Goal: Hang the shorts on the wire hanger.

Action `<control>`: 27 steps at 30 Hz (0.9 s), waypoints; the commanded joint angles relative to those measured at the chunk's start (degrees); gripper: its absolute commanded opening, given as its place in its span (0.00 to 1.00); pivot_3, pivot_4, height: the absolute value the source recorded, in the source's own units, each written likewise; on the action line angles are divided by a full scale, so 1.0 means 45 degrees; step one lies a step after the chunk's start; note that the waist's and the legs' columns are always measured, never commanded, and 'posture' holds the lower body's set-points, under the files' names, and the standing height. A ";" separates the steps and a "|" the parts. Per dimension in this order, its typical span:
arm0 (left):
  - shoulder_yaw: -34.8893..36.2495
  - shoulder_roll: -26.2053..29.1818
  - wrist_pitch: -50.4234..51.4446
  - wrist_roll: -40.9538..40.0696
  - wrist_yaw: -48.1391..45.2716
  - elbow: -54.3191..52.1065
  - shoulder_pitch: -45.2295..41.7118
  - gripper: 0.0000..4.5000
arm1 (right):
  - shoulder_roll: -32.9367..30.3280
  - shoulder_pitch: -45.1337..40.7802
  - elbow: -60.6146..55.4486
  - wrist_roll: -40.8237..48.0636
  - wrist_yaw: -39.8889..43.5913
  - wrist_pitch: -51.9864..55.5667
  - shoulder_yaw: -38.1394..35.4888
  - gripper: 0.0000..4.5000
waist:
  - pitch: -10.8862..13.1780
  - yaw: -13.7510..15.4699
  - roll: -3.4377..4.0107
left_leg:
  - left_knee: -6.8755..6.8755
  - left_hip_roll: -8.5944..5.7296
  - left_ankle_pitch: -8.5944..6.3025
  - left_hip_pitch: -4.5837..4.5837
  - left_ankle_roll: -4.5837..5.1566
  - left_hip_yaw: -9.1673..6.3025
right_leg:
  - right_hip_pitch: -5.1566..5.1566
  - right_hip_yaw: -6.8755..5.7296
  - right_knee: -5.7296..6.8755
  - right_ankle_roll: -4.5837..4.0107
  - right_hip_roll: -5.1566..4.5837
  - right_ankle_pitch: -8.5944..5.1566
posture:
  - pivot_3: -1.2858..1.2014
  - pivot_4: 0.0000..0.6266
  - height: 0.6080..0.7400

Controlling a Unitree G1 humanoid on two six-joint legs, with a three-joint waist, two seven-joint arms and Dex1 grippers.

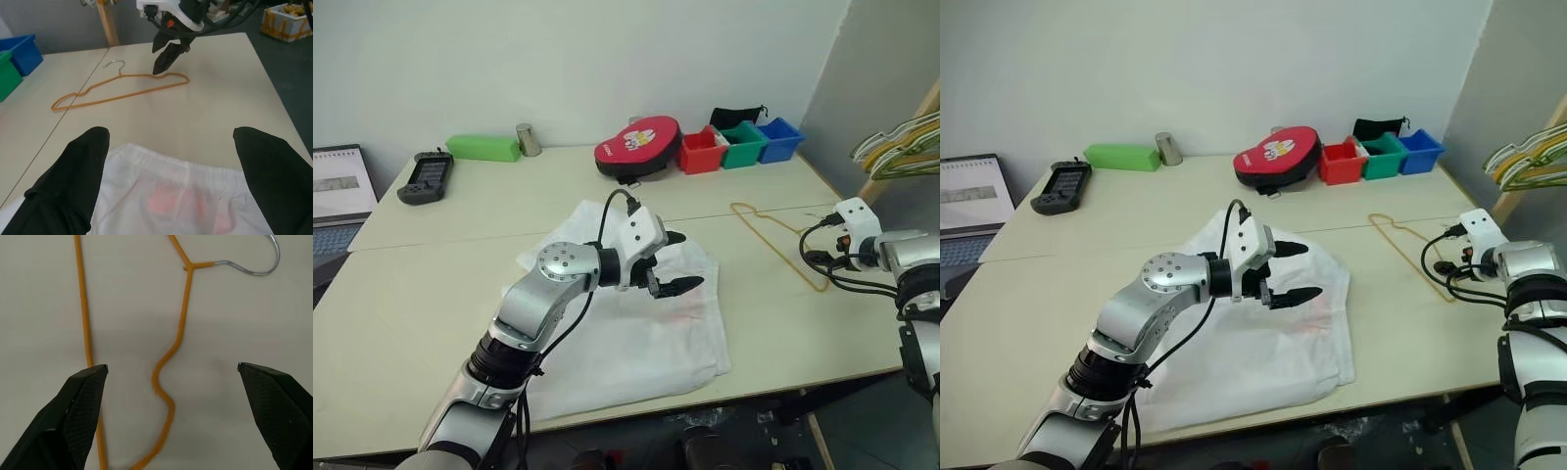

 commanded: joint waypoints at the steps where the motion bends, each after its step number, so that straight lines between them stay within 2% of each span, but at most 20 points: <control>1: 0.0348 -0.0045 0.0051 0.0138 0.0427 -0.0230 -0.0002 0.96 | 0.0130 -0.0469 0.0681 -0.0251 0.0007 -0.0523 -0.0320 1.00 | 0.0000 0.0003 0.0000 | 0.0010 -0.0004 0.0001 0.0007 0.0000 0.0002 | 0.0012 0.0001 -0.0004 0.0003 0.0000 -0.0001 | 0.48 0.06 1.00; 8: 0.0396 -0.0152 0.0383 0.0074 0.0926 -0.0533 0.0042 0.96 | 0.0150 -0.0283 0.1384 -0.0600 -0.0425 -0.0953 -0.0512 1.00 | 0.0003 0.0056 0.0005 | 0.0047 -0.0016 0.0021 0.0059 0.0014 0.0003 | 0.0083 0.0017 -0.0006 0.0044 -0.0002 0.0028 | 0.50 0.06 1.00; 16: 0.0440 0.0057 0.0643 0.0048 0.1188 -0.0918 0.0316 0.96 | 0.0158 -0.0262 0.1939 0.0140 -0.1505 -0.0086 -0.2200 1.00 | 0.0002 0.0247 0.0008 | 0.0030 -0.0012 0.0020 0.0059 0.0014 -0.0009 | 0.0078 0.0008 -0.0004 0.0041 0.0000 0.0028 | 0.50 0.06 1.00; 20: 0.0388 0.0080 0.0674 0.0041 0.1143 -0.0937 0.0250 0.98 | 0.0322 -0.0250 0.2000 0.0518 -0.1767 0.0557 -0.2979 0.86 | 0.0002 0.0348 0.0007 | 0.0034 -0.0016 0.0020 0.0061 0.0014 -0.0008 | 0.0087 0.0008 -0.0007 0.0042 0.0000 0.0028 | 0.50 0.06 1.00; 27: 0.0505 0.0298 0.0562 0.0071 0.0936 -0.0676 0.0004 0.98 | 0.0506 0.0153 0.1905 0.0431 -0.1456 0.0960 -0.3142 0.48 | 0.0000 0.0333 0.0008 | 0.0033 -0.0019 0.0020 0.0059 0.0014 -0.0003 | 0.0087 0.0005 -0.0013 0.0042 0.0006 0.0028 | 0.50 0.05 1.00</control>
